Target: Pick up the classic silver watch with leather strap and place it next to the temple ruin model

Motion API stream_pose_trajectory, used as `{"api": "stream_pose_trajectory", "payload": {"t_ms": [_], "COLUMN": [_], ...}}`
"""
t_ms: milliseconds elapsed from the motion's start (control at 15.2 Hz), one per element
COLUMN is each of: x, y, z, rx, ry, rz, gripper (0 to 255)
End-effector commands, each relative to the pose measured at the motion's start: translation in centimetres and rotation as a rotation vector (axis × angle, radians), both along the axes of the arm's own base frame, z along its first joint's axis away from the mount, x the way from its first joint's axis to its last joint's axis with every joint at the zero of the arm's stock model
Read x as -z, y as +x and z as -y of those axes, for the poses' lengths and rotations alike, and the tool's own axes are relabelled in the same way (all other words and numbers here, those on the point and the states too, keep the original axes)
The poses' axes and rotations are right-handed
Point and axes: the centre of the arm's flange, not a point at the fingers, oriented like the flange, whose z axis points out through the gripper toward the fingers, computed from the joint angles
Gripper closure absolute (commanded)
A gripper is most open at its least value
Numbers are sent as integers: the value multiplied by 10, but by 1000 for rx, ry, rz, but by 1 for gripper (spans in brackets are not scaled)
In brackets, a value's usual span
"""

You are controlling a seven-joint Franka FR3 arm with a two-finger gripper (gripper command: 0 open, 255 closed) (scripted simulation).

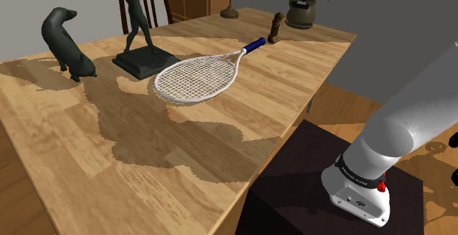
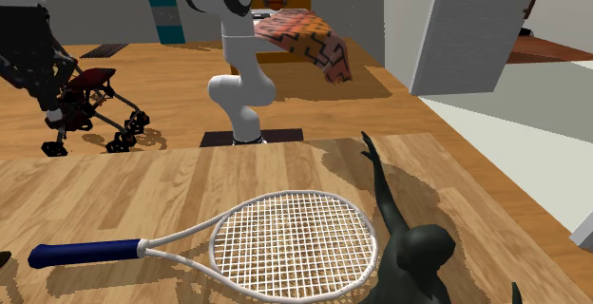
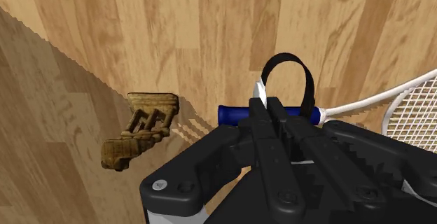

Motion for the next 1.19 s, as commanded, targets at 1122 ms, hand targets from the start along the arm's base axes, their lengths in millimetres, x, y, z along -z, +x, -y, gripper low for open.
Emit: {"api": "stream_pose_trajectory", "payload": {"t_ms": [1122], "x": [72], "y": [14], "z": [52], "rx": [-2], "ry": [-1], "rz": [0], "gripper": [255]}}
